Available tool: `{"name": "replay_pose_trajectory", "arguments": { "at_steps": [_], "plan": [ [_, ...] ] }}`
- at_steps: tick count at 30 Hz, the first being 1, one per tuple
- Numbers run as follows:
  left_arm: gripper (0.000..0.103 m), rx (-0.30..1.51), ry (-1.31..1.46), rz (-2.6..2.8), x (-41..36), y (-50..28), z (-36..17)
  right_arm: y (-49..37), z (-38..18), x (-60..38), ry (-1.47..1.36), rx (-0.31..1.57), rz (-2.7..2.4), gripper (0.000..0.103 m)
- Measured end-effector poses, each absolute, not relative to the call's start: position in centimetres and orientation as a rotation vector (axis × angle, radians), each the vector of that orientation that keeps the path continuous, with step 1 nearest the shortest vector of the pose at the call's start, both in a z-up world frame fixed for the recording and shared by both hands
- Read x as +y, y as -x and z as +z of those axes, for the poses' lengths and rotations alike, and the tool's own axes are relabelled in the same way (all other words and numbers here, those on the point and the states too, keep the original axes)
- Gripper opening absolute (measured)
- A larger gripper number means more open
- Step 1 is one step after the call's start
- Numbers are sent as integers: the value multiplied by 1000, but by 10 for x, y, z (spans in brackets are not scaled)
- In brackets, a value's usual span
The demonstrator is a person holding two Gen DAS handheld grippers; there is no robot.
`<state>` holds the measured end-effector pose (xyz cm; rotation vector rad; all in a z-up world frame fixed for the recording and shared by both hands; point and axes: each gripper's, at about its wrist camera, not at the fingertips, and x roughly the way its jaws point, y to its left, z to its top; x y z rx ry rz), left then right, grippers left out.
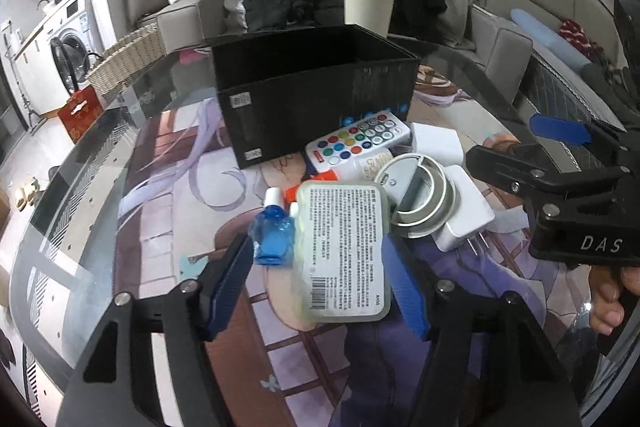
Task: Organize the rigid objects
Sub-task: 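Grasp the green pill case with the left gripper while the right gripper grasps the grey round reel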
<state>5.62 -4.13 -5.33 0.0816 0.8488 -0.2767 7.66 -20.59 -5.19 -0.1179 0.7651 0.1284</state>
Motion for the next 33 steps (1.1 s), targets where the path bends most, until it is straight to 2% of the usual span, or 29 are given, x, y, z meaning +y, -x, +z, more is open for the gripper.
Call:
{"name": "replay_pose_trajectory", "arguments": {
  "at_steps": [3,5,12,15,17,26,27,29,33],
  "plan": [
    [53,859,-82,-323,-45,-59,-52,-77,-50,-204,126,762,131,102],
    [50,870,-80,-344,-47,-61,-52,-77,-49,-202,131,751,134,102],
    [50,885,-48,-365,-45,-64,-53,-76,-45,-197,133,745,146,102],
    [55,906,-91,-368,-52,-67,-58,-75,-45,-198,130,742,146,102],
    [51,940,-93,-379,-53,-70,-63,-75,-45,-198,129,744,147,102],
    [49,909,-85,-365,-43,-59,-48,-78,-48,-191,120,770,187,101],
    [43,900,-83,-365,-41,-57,-45,-79,-48,-189,118,773,199,101],
    [21,893,-72,-386,-34,-53,-41,-81,-51,-181,120,785,228,97],
    [20,906,-50,-386,-17,-49,-44,-89,-59,-167,131,829,262,86]
  ]
}}
